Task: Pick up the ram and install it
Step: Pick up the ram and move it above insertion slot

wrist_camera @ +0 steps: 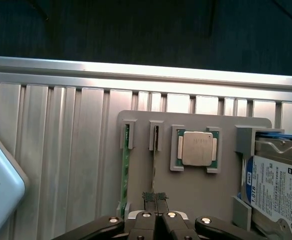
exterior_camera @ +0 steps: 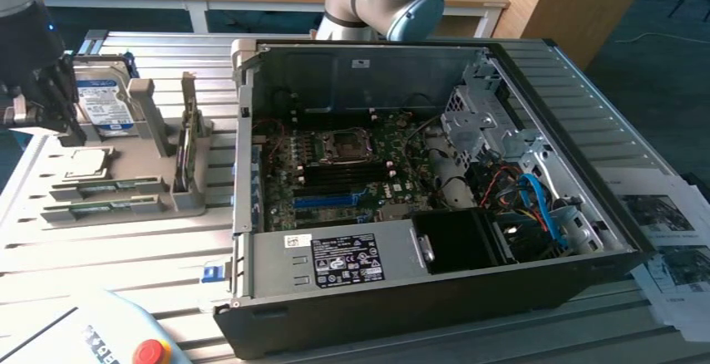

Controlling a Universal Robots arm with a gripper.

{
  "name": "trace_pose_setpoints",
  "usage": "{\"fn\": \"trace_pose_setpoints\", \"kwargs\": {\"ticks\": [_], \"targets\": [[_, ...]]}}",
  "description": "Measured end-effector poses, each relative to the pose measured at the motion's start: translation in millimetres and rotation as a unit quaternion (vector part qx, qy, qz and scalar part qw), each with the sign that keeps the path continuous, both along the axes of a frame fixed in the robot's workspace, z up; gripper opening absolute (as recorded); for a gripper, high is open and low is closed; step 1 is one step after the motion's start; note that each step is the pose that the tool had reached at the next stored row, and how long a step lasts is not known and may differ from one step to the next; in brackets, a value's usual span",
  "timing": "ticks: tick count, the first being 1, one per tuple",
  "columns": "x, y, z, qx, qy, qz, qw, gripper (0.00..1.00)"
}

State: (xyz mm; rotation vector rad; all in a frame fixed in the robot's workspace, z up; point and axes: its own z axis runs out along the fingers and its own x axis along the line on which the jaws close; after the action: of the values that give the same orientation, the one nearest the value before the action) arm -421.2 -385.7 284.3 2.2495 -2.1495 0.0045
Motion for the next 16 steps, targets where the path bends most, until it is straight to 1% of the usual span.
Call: {"fn": "trace_pose_setpoints", "kwargs": {"ticks": [7, 16], "targets": [[-0.5, 0.0, -12.3, 0.0000, 0.0000, 0.000, 1.0000, 0.10], [-0.5, 0.0, -12.3, 0.0000, 0.0000, 0.000, 1.0000, 0.10]]}}
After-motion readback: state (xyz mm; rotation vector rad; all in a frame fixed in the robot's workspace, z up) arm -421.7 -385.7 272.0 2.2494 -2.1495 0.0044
